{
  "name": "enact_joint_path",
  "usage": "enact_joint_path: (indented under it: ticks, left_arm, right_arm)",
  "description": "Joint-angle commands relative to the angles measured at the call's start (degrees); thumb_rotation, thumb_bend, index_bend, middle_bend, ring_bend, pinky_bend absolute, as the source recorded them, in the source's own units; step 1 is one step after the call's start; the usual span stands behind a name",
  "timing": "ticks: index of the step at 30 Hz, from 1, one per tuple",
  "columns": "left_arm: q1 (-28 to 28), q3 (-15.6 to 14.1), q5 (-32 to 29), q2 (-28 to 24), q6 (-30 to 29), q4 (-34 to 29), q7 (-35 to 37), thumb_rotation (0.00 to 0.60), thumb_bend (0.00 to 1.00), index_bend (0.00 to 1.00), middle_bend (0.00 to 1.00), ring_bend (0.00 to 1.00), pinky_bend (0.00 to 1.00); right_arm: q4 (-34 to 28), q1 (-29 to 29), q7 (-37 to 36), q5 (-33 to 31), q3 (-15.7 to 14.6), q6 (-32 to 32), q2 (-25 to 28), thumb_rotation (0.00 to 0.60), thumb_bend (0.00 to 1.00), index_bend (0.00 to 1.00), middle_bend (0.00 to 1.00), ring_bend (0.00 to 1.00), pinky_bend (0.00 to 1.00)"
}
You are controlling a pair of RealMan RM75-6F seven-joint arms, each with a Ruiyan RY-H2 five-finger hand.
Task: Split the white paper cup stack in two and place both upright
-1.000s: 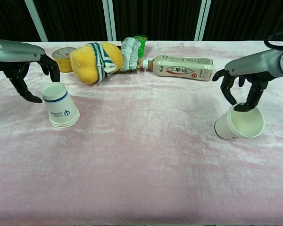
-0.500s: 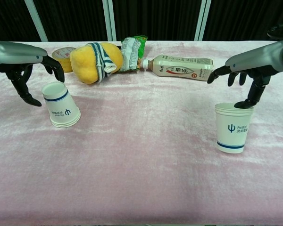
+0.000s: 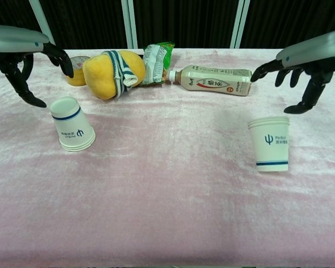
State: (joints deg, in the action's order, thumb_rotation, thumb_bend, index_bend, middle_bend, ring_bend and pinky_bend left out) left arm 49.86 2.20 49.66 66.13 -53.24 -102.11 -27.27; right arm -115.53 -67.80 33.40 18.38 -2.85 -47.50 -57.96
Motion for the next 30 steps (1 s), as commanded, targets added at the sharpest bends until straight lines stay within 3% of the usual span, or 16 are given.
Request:
enact_joint_path:
  ticks: [1, 5, 12, 21, 30]
  left_arm:
    - [-0.7, 0.7, 2.4, -2.0, -1.9, -1.9, 0.5, 0.6, 0.15, 0.27, 0.23, 0.14, 0.48]
    - [-1.9, 0.4, 5.3, -4.7, -4.7, -4.7, -0.8, 0.6, 0.15, 0.27, 0.23, 0.12, 0.41]
    - [-6.8, -0.9, 10.7, -8.0, -13.0, -9.0, -2.2, 0.6, 0.15, 0.24, 0.19, 0.03, 0.29]
    - [-19.1, -4.6, 22.8, -7.8, -28.8, -5.8, 3.3, 0.6, 0.14, 0.22, 0.16, 0.03, 0.25]
    - [-32.6, -9.0, 29.6, -2.2, -39.5, 7.0, 19.5, 0.6, 0.13, 0.2, 0.13, 0.03, 0.25]
  right_arm:
    - [-3.7, 3.0, -4.3, 4.5, 1.6, -1.4, 5.7, 0.6, 0.3, 0.05, 0.0, 0.14, 0.19]
    - [-6.4, 7.9, -7.6, 12.1, 1.8, -5.7, 11.2, 0.6, 0.28, 0.05, 0.0, 0.14, 0.19]
    - [-6.1, 23.0, -13.8, 33.1, -1.1, -22.0, 15.3, 0.6, 0.21, 0.05, 0.0, 0.14, 0.18]
    - [6.9, 43.4, -25.6, 53.1, -5.5, -43.7, 9.6, 0.6, 0.2, 0.05, 0.0, 0.14, 0.18]
    - [16.6, 57.4, -28.6, 61.5, -9.5, -53.7, 0.7, 0.6, 0.18, 0.05, 0.0, 0.14, 0.18]
